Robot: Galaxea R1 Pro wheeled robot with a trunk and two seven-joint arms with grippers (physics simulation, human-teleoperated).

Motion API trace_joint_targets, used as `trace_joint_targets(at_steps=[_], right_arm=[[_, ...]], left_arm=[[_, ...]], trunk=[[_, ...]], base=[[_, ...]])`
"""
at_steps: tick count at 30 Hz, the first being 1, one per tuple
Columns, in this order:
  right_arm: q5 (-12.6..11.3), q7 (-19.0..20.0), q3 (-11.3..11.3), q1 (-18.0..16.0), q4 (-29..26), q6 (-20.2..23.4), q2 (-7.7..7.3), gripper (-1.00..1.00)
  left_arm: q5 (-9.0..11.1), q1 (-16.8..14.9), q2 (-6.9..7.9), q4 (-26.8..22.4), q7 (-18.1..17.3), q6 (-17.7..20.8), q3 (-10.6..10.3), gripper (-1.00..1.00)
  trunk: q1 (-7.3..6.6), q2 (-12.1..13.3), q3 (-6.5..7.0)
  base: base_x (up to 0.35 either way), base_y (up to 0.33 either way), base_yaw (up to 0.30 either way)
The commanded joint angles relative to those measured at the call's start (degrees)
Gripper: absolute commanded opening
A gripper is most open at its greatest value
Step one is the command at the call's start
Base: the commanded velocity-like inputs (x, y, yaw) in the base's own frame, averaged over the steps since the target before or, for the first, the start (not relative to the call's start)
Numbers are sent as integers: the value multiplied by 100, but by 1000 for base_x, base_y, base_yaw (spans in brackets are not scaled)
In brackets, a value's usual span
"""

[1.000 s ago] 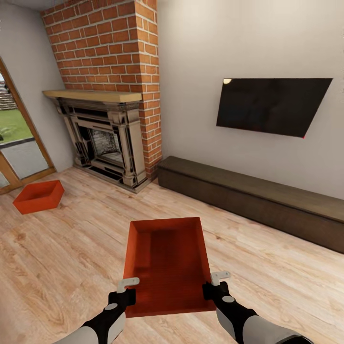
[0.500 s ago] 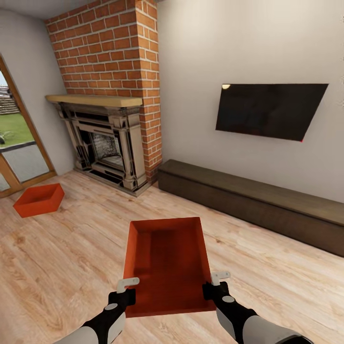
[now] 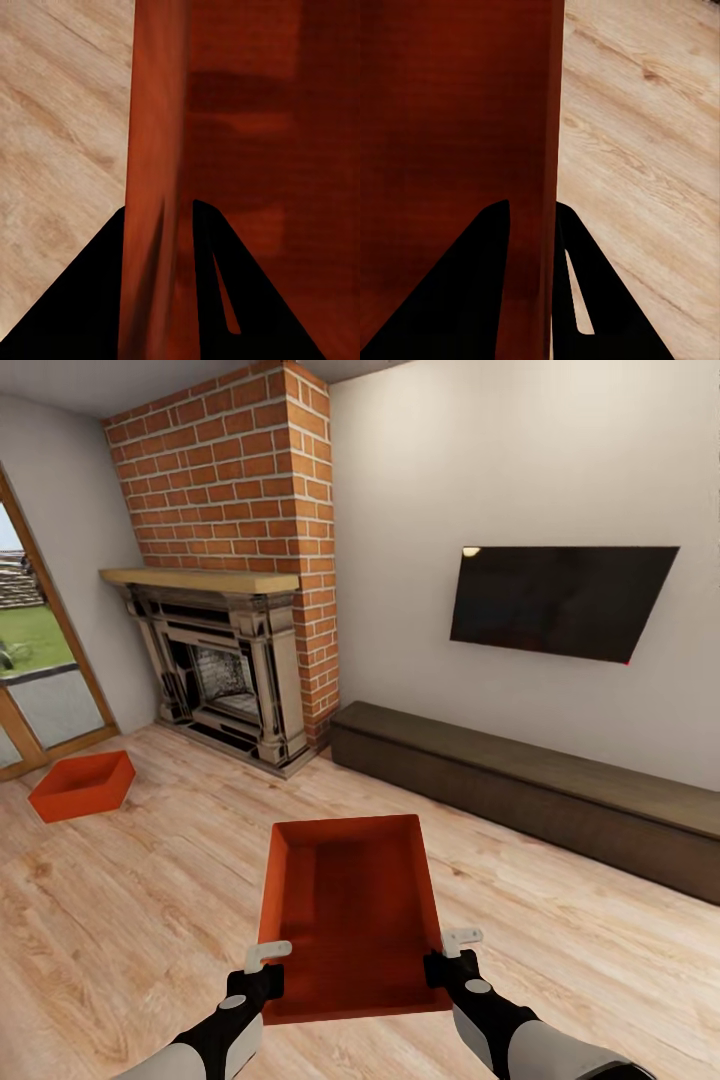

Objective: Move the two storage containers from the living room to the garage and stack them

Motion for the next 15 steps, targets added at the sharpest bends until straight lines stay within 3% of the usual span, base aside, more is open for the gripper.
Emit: trace_joint_targets(at_steps=[1,15], right_arm=[[-1,-14,-324,-5,-475,-8,4,-100],[-1,-14,-324,-5,-475,-8,4,-100]], left_arm=[[82,-3,0,19,165,-31,244,-100],[84,-3,1,19,168,-31,244,-100]], trunk=[[1,-6,1],[1,-6,132]], base=[[0,0,0],[0,0,0]])
